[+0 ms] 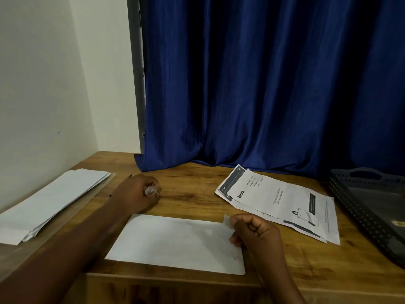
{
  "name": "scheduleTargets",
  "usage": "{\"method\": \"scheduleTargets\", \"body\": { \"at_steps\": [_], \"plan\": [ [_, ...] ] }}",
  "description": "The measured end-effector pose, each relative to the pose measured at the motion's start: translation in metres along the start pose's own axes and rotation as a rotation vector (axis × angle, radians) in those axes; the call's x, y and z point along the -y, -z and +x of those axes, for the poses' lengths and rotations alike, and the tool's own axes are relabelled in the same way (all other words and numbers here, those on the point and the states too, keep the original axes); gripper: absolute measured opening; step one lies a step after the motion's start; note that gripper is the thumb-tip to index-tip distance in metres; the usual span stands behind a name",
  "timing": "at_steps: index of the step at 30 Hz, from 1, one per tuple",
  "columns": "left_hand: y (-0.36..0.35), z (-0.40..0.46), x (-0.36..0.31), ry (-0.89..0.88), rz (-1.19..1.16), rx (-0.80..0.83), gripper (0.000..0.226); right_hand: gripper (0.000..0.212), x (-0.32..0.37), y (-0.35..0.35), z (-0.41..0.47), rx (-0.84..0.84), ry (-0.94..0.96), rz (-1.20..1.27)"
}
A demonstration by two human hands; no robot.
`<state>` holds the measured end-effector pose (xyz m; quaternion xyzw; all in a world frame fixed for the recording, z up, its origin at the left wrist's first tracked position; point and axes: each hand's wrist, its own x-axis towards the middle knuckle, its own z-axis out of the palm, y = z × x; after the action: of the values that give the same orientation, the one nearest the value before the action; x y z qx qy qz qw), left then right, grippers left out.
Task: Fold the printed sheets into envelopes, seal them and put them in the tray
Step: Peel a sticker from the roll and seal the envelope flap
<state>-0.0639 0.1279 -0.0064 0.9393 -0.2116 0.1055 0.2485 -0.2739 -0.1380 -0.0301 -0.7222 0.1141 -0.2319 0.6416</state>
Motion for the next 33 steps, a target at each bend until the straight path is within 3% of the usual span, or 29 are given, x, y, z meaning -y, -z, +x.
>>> {"method": "scheduleTargets", "body": {
  "at_steps": [5, 7, 9, 15, 21, 25, 28, 33],
  "plan": [
    [-0.003, 0.0, 0.005, -0.022, 0.065, 0.064, 0.025, 0.012, 0.002, 0.001, 0.0, -0.019, -0.017, 0.107],
    [-0.004, -0.005, -0.002, -0.022, 0.13, 0.009, 0.056, 0.015, 0.001, 0.002, 0.0, -0.018, -0.027, 0.129],
    [-0.008, -0.019, -0.02, -0.06, 0.071, -0.063, 0.07, 0.019, 0.001, 0.002, 0.001, -0.024, -0.042, 0.132],
    [-0.046, -0.082, -0.094, -0.342, -0.125, 0.13, 0.062, 0.013, -0.001, 0.002, 0.0, -0.049, -0.05, 0.145],
    [-0.074, -0.102, -0.102, -0.356, -0.025, 0.061, 0.063, 0.006, -0.004, 0.001, 0.002, -0.002, -0.046, 0.088],
    [-0.077, -0.103, -0.1, -0.375, -0.029, 0.051, 0.063, 0.006, -0.011, 0.003, 0.009, -0.113, 0.175, -0.446],
    [-0.078, -0.104, -0.1, -0.376, -0.003, 0.045, 0.062, 0.005, -0.008, -0.003, 0.01, -0.065, 0.403, -0.801],
    [-0.078, -0.103, -0.101, -0.388, 0.009, 0.038, 0.059, 0.006, -0.003, -0.016, 0.008, 0.011, 0.503, -1.093]
  ]
}}
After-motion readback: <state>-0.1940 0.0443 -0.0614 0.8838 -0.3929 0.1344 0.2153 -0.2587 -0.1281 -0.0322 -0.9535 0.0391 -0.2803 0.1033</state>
